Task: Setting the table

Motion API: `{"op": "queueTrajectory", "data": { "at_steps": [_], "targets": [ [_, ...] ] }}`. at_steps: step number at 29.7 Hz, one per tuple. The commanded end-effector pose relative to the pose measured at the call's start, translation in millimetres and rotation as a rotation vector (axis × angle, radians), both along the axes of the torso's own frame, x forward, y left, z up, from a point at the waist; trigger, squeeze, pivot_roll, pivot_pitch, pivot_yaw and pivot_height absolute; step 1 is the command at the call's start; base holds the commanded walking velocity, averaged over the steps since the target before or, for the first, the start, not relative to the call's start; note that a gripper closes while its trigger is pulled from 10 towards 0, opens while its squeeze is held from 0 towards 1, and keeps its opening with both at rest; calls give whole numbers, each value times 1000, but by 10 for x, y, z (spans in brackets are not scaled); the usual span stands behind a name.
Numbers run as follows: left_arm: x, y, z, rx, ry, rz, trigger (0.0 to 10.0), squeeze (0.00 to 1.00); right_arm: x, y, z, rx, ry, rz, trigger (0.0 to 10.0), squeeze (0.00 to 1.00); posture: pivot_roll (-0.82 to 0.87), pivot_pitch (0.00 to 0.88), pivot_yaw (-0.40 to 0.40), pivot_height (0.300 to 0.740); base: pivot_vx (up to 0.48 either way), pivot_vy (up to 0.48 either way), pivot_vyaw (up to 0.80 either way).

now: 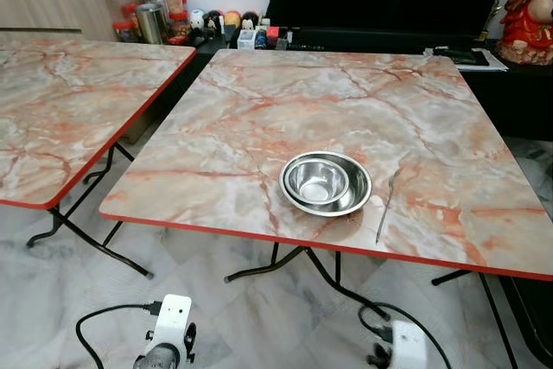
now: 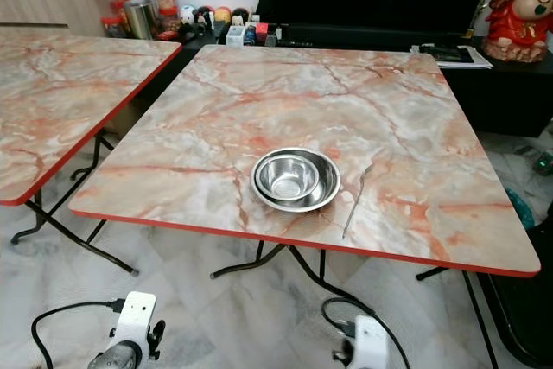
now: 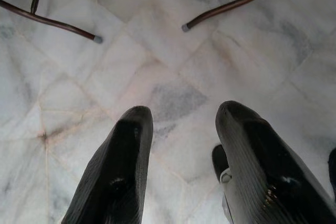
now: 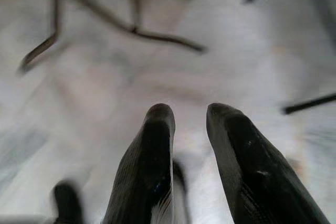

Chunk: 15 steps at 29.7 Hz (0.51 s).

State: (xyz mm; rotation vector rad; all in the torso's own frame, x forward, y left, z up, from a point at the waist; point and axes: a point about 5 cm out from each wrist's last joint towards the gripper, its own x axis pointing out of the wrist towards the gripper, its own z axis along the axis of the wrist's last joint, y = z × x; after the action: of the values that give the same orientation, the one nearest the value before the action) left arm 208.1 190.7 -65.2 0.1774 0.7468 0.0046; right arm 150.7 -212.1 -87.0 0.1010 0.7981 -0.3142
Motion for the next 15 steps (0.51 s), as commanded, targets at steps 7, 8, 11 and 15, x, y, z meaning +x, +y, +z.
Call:
{"op": "queueTrajectory", "data": {
  "at_steps": [7, 8, 11, 15],
  "targets": [
    [-61, 34, -36, 11, 33, -19, 10000, 0, -158, -196, 147, -173, -177, -92, 10000, 0, -54, 13, 44, 705, 0, 0, 0],
    [-53, 25, -33, 12, 33, -25, 10000, 0, -194, -251, 205, -221, -224, -134, 10000, 0, -57, 15, 45, 705, 0, 0, 0],
    [-40, 16, -28, 10, 31, -28, 10000, 0, -255, -373, 285, -301, -260, -226, 10000, 0, -62, 15, 46, 705, 0, 0, 0],
    [-29, 2, -25, 9, 34, -40, 10000, 0, -288, -444, 364, -361, -293, -288, 10000, 0, -69, 12, 50, 705, 0, 0, 0]
  ]
}}
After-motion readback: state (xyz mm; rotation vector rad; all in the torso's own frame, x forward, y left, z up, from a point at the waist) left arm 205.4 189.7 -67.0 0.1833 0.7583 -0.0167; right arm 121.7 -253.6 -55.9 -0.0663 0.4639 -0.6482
